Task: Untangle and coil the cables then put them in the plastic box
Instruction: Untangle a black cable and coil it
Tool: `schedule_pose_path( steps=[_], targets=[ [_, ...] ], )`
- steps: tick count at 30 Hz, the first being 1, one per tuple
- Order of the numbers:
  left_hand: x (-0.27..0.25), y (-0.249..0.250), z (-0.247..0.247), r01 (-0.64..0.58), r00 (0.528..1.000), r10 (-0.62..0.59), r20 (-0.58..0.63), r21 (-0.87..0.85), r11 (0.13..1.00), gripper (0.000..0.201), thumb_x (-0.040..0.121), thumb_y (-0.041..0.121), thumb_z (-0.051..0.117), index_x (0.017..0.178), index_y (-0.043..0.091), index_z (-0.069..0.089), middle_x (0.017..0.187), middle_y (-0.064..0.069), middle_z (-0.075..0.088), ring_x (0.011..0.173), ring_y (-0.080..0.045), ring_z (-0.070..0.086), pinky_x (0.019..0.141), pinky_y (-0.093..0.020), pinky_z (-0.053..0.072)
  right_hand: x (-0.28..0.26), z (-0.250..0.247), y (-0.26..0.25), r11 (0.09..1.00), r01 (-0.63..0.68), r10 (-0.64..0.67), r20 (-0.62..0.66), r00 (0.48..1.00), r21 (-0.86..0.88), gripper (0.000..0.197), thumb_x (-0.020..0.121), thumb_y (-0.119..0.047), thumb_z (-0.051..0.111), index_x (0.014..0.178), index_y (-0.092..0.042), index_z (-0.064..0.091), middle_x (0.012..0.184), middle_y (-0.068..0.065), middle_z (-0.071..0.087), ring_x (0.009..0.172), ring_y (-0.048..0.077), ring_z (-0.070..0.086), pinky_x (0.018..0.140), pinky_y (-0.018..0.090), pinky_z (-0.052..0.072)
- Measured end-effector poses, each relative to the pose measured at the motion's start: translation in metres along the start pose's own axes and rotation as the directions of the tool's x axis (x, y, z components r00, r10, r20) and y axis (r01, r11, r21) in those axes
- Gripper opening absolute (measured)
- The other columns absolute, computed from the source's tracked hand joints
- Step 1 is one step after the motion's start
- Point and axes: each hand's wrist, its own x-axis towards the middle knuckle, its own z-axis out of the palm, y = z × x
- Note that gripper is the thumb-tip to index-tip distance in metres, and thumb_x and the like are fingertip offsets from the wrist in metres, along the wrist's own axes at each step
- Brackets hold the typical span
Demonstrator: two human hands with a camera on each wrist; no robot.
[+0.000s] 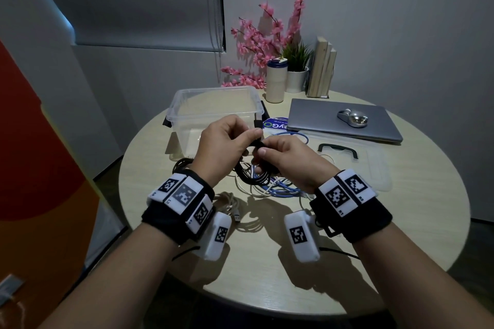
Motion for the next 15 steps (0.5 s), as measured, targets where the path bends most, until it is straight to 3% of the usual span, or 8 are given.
schedule_pose_path(
  steps=[2,4,7,10,13,15],
  targets=[
    [0.001,-0.001,0.003,-0.015,1.0,0.015,-0.026,0.022,1.0,0.028,0.079,0.024,0.075,0.062,0.015,0.055,0.056,0.003,0.053,0.053,-0.012,0.048,0.051,-0.026,0.041,0.002,0.005,0.001,0.998,0.009,-0.006,-0.051,0.999,0.062,0.009,0.098,-0.003,0.044,0.097,-0.006,0.053,0.078,0.011,0.058,0.06,0.013,0.059,0.048,0.013,0.042],
    [0.0,-0.002,0.005,-0.027,0.999,0.027,-0.039,0.012,1.0,0.03,0.078,0.028,0.075,0.06,0.017,0.055,0.055,0.003,0.052,0.053,-0.011,0.047,0.052,-0.028,0.042,0.003,0.006,0.003,0.993,0.049,-0.038,-0.105,0.994,0.104,0.012,0.095,-0.004,0.05,0.107,-0.005,0.051,0.079,0.015,0.056,0.058,0.017,0.058,0.056,0.022,0.048],
    [-0.002,-0.003,0.006,-0.036,0.999,0.037,-0.013,0.017,0.999,0.024,0.083,0.031,0.07,0.066,0.018,0.058,0.06,-0.004,0.057,0.056,-0.014,0.053,0.055,-0.032,0.045,0.006,0.007,0.003,0.992,0.079,-0.065,-0.148,0.987,0.093,0.007,0.096,-0.009,0.05,0.102,-0.007,0.054,0.071,0.012,0.055,0.055,0.017,0.055,0.055,0.028,0.047],
    [-0.009,-0.002,0.009,-0.02,0.996,0.017,0.088,0.032,0.999,0.011,0.093,0.025,0.057,0.083,0.02,0.059,0.072,-0.005,0.063,0.058,-0.012,0.058,0.056,-0.028,0.048,0.009,0.002,0.002,0.989,0.077,-0.049,-0.214,0.976,0.127,0.011,0.097,-0.01,0.048,0.092,-0.013,0.058,0.08,0.009,0.058,0.06,0.015,0.056,0.058,0.029,0.05],
    [-0.013,-0.001,0.012,-0.044,0.995,0.033,0.091,0.119,0.992,0.008,0.097,0.025,0.05,0.095,0.017,0.053,0.067,0.001,0.057,0.052,-0.004,0.051,0.05,-0.017,0.04,0.01,0.001,0.003,0.962,0.105,-0.05,-0.214,0.976,0.252,0.017,0.093,-0.006,0.053,0.085,-0.017,0.064,0.094,0.017,0.059,0.079,0.026,0.06,0.074,0.053,0.052],
    [-0.01,-0.002,0.013,-0.054,0.999,0.052,0.017,0.176,0.983,0.01,0.096,0.025,0.05,0.093,0.016,0.054,0.063,0.007,0.053,0.05,-0.001,0.046,0.048,-0.014,0.033,0.008,0.002,0.002,0.942,0.12,-0.054,-0.212,0.976,0.313,0.018,0.091,-0.004,0.056,0.085,-0.017,0.067,0.102,0.022,0.057,0.091,0.029,0.059,0.079,0.056,0.05]
  ],
)
